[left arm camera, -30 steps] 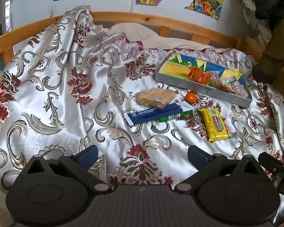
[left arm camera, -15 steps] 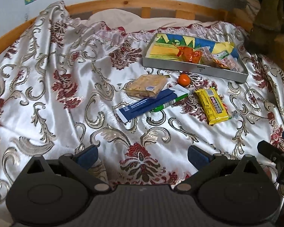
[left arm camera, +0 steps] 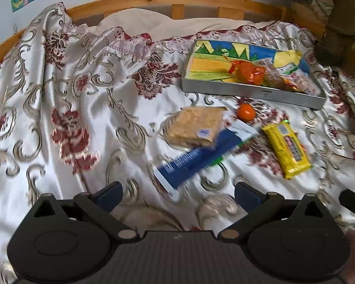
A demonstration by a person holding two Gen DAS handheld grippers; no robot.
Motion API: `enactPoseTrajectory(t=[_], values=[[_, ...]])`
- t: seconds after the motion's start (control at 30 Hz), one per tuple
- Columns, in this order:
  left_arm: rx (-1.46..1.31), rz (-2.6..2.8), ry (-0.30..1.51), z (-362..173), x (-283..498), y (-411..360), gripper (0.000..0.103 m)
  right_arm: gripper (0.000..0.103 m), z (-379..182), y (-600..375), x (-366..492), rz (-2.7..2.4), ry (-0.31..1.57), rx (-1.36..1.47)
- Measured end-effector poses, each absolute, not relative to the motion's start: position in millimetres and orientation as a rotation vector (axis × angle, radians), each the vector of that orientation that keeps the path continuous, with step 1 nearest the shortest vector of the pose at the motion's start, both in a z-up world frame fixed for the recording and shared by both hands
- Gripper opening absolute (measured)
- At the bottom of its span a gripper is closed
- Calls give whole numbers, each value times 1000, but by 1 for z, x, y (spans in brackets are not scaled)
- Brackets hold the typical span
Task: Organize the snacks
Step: 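Move both tools back over the remaining snacks on the bed cover, then move the left tool to the blue-white stick pack while the right tool approaches the yellow bar pack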
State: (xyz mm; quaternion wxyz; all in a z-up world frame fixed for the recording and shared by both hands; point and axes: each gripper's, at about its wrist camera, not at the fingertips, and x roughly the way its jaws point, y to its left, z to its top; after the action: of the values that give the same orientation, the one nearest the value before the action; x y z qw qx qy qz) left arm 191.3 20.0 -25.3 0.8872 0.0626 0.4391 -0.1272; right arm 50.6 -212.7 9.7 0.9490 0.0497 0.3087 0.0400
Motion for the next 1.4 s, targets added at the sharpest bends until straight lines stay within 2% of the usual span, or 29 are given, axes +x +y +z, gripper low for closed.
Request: enactPoseTrajectory(t=[0.37, 0.83, 1.07, 1.17, 1.4], values=[[180, -400, 968, -58, 247, 20, 103, 103, -10, -220, 111, 148, 621, 159], [285, -509, 1034, -91, 265, -9, 102, 102, -46, -213, 153, 121, 823, 109], [267, -554, 1048, -89, 265, -14, 94, 102, -48, -197, 159, 76, 828, -18], [246, -582, 1071, -86, 265, -14, 92, 94, -51, -194, 161, 67, 843, -50], [77, -730, 1173, -85, 263, -16, 92, 82, -55, -193, 162, 12, 863, -85]])
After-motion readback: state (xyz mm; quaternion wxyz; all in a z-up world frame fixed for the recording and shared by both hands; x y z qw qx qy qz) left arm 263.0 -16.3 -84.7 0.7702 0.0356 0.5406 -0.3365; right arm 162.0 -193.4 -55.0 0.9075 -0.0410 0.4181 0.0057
